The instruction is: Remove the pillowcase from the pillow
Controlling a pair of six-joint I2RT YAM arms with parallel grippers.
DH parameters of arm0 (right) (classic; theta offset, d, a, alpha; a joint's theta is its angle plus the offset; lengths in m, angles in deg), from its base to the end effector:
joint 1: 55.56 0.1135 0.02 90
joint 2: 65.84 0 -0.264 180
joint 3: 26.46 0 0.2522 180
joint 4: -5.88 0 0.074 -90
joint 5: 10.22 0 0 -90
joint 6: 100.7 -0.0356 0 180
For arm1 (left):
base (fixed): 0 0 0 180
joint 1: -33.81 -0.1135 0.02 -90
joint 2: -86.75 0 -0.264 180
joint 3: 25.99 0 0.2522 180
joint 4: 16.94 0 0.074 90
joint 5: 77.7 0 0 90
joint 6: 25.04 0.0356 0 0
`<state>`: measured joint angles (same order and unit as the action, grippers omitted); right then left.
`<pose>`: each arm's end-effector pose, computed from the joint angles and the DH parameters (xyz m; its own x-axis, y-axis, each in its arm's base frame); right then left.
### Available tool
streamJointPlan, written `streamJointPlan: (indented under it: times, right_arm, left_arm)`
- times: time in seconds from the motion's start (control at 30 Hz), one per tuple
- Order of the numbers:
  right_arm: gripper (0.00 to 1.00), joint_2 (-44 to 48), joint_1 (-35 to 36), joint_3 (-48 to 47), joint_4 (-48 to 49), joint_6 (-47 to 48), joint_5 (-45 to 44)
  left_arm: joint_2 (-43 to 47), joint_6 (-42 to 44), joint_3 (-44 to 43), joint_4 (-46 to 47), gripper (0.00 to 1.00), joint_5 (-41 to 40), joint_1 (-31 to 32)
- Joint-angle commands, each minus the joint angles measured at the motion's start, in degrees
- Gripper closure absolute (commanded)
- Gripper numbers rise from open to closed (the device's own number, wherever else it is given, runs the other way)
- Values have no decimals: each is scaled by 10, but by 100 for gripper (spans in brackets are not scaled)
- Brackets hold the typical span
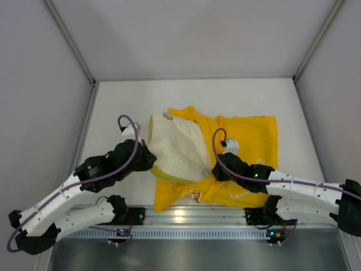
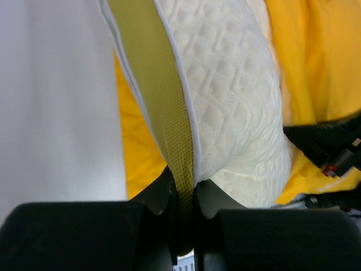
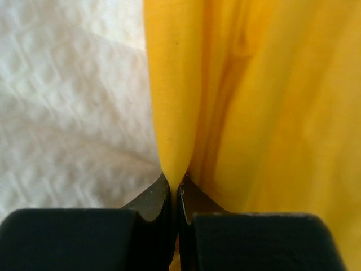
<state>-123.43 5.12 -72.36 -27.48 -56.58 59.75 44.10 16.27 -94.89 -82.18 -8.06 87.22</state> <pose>0.1092 0.1696 0.2092 -0.7443 0.0522 -0.6658 -0.2390 0.9101 0.3384 0.0907 -0.1014 0.3364 -0.6919 -0.2494 -0.6775 0.1088 0.8917 -0.4393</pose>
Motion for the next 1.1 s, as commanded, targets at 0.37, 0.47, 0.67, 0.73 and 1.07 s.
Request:
streamJointPlan:
  times: [0.37, 0.47, 0.67, 0.73, 1.07]
  right_arm:
    - [100, 169, 7, 15, -180, -56, -152]
    - [78, 114, 7, -4, -112, 34, -81]
    - [13, 34, 7, -67, -62, 56, -14]
    - [0, 41, 7, -77, -62, 53, -25]
    - [1, 77, -53, -71, -42, 132, 95]
  left_arm:
    - [61, -18, -172, -202, 100, -267, -6]
    - [78, -20, -159, -204, 100, -251, -6]
    - [89, -42, -112, -211, 100, -242, -6]
    - [99, -65, -103, -225, 100, -248, -6]
    - [135, -86, -95, -267, 100, -254, -5]
